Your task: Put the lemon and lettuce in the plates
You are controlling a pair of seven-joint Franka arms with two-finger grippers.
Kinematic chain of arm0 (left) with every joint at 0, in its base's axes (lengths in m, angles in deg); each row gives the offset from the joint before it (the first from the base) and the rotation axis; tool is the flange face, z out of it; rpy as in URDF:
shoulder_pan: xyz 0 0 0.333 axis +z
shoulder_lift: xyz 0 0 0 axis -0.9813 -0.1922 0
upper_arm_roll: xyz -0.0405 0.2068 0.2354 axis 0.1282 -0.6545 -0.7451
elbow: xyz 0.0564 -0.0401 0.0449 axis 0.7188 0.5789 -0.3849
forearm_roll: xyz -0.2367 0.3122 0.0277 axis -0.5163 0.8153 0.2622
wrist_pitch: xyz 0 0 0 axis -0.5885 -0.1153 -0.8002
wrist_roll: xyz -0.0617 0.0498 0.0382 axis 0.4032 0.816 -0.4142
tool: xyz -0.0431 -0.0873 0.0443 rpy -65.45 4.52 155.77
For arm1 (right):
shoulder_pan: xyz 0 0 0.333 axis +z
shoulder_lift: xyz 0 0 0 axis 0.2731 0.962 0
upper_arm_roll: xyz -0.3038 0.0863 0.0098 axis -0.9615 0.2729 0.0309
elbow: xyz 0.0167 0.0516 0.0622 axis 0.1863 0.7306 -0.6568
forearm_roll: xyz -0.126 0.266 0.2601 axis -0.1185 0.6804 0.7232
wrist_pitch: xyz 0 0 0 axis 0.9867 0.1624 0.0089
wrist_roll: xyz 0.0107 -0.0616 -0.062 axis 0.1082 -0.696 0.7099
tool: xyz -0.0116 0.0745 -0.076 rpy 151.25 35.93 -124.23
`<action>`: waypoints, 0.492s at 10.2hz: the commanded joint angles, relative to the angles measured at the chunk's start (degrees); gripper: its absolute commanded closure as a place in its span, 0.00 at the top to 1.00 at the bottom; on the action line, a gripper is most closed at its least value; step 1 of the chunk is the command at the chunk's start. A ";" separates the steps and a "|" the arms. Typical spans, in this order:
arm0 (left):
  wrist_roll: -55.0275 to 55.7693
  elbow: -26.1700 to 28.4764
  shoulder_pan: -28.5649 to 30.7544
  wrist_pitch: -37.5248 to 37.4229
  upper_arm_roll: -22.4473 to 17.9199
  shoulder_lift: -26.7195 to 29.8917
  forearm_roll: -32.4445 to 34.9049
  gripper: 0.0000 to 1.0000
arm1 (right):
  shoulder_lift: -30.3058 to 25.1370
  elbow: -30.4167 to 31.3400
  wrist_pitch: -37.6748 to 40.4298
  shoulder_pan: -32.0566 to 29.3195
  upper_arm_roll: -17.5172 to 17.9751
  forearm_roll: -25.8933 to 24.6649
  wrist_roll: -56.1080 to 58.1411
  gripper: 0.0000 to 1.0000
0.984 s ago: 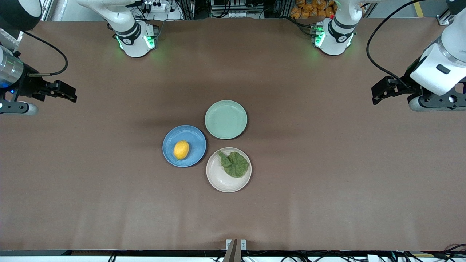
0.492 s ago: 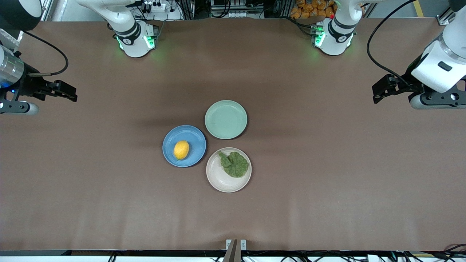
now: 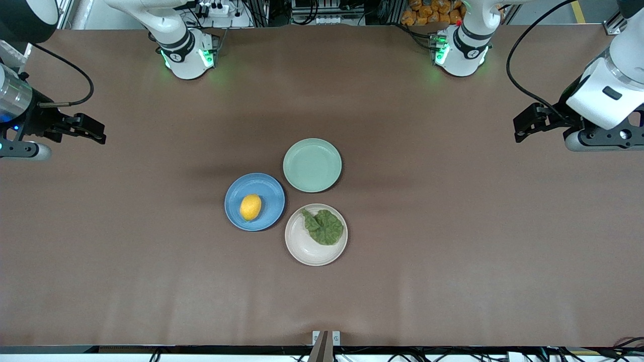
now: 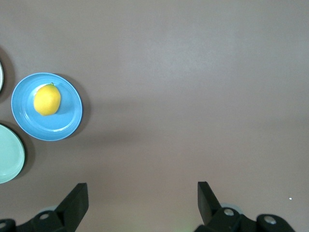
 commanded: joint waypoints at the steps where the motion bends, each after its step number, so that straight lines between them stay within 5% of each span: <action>1: 0.02 0.98 1.87 -0.40 0.15 1.32 -0.21 1.00 | -0.91 1.40 -2.59 -0.07 0.35 -0.42 0.05 1.00; 5: -0.33 0.98 2.67 -0.40 0.15 1.67 -0.30 1.00 | -0.56 0.78 -5.41 -0.16 0.35 0.98 4.02 1.00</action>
